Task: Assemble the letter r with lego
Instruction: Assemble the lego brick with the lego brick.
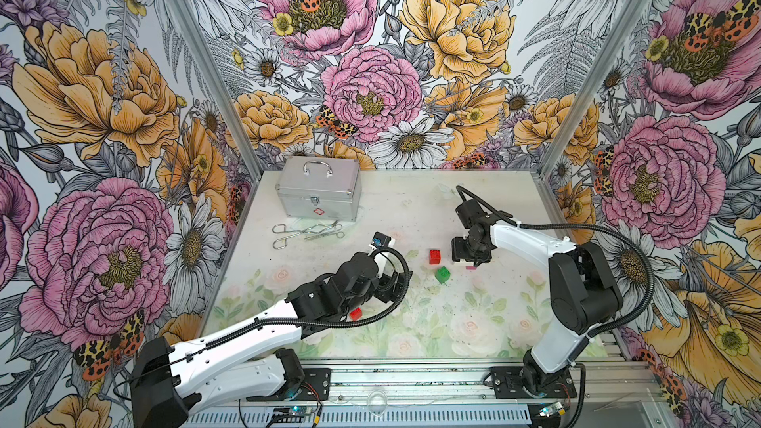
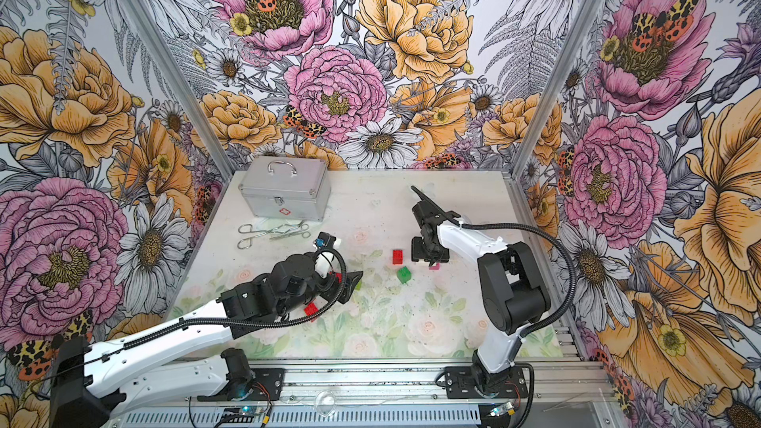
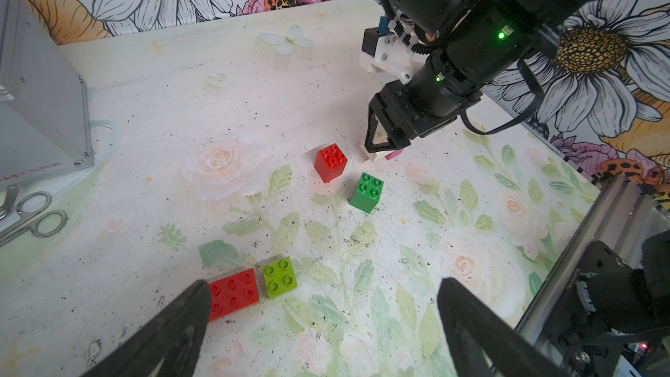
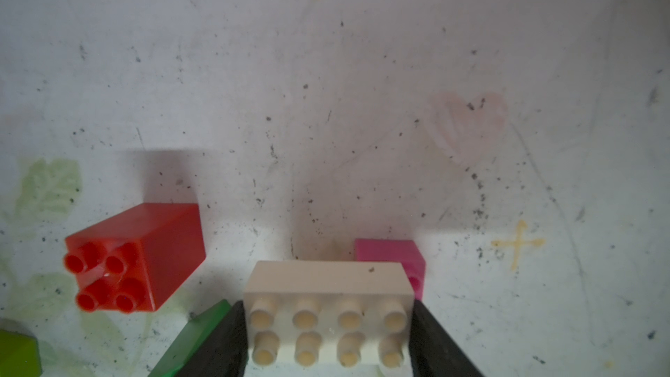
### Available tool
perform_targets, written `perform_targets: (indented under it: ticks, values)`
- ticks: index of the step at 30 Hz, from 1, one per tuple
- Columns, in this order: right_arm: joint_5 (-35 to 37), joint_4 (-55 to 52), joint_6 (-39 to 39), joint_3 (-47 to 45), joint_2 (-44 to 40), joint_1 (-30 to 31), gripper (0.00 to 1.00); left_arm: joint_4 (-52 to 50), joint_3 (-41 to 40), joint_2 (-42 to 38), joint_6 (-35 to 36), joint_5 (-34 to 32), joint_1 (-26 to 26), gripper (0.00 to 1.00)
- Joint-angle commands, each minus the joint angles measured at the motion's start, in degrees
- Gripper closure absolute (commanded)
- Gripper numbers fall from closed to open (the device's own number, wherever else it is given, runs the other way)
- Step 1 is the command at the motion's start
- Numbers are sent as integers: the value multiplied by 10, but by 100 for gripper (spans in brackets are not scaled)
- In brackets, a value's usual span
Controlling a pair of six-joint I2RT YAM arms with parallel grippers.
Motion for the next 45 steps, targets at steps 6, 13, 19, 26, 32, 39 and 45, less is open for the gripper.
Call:
perform_targets:
  ticks: [6, 13, 19, 26, 32, 39, 45]
  values:
    - [-10, 14, 8, -10, 1, 0, 60, 6, -15, -29, -6, 3, 3, 1]
    - [-17, 11, 5, -6, -1, 2, 60, 5, -13, -24, -7, 13, 3, 1]
    - [-17, 8, 1, -4, -13, 3, 60, 4, -9, -19, -6, 15, 3, 1]
    - [-16, 3, 0, 1, -11, 5, 60, 5, -11, -21, -8, 17, 3, 1]
    - [-11, -2, -3, 9, -13, 5, 60, 5, -12, -27, -10, 15, 2, 1]
    - [-9, -5, -3, 13, -15, 8, 60, 5, -12, -29, -9, 14, 2, 1]
    - [-8, -11, -2, 23, -15, 12, 60, 6, -15, -29, -9, 14, 2, 1]
